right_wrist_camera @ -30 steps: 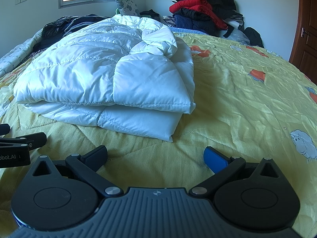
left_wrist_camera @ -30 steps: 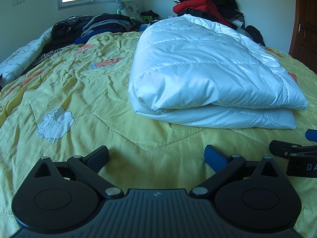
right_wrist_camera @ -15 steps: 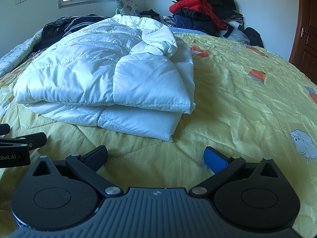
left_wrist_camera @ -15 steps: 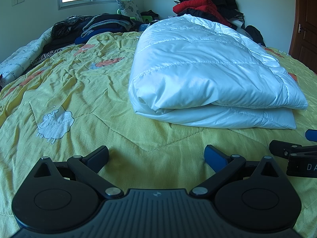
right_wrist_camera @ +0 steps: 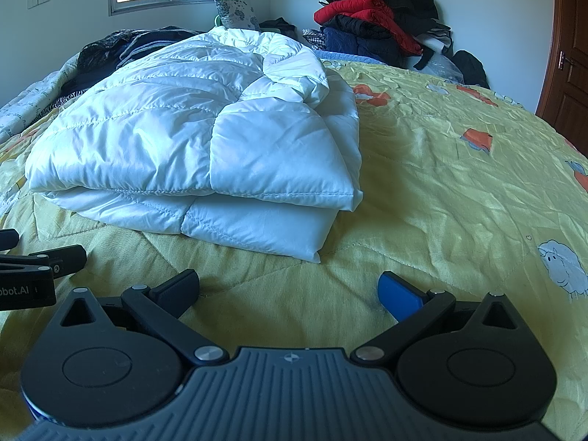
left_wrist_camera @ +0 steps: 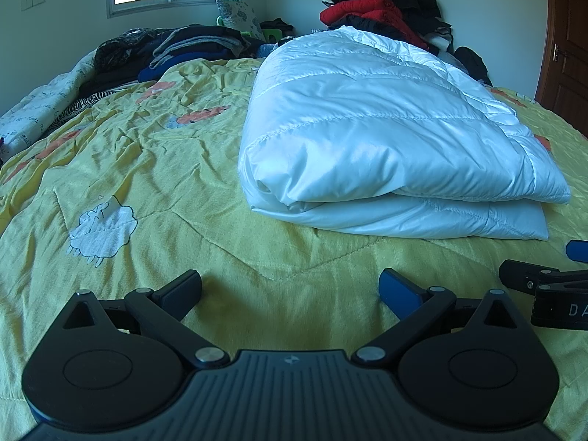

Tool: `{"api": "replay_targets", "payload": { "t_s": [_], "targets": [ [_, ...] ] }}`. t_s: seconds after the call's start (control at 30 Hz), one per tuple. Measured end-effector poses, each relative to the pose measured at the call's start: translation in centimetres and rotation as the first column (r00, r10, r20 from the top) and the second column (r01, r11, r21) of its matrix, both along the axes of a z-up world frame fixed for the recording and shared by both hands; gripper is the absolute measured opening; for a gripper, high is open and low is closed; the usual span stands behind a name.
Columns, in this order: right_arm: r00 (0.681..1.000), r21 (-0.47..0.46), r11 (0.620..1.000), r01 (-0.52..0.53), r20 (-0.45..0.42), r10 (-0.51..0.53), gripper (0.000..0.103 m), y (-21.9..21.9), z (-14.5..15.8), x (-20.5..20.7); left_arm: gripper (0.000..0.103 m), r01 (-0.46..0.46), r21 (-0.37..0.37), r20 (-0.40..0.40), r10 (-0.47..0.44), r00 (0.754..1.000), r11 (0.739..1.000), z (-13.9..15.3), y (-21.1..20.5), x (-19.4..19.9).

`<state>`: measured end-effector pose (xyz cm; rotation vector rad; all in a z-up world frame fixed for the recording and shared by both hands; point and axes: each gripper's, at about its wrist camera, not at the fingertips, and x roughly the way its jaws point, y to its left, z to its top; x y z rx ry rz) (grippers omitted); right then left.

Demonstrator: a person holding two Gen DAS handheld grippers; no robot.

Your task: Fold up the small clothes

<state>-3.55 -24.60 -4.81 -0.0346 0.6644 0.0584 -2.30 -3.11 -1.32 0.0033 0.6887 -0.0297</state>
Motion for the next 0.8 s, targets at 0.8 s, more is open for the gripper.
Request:
{"api": "replay_targets", "payload": {
  "t_s": [0.8],
  "targets": [
    [1.0, 0.0, 1.0, 0.0, 0.0, 0.0, 0.102, 0.0, 0.01, -0.01, 0.103, 0.005, 0.0, -0.002, -0.005, 1.0, 1.0, 0.04, 0.12, 0.2]
  ]
}}
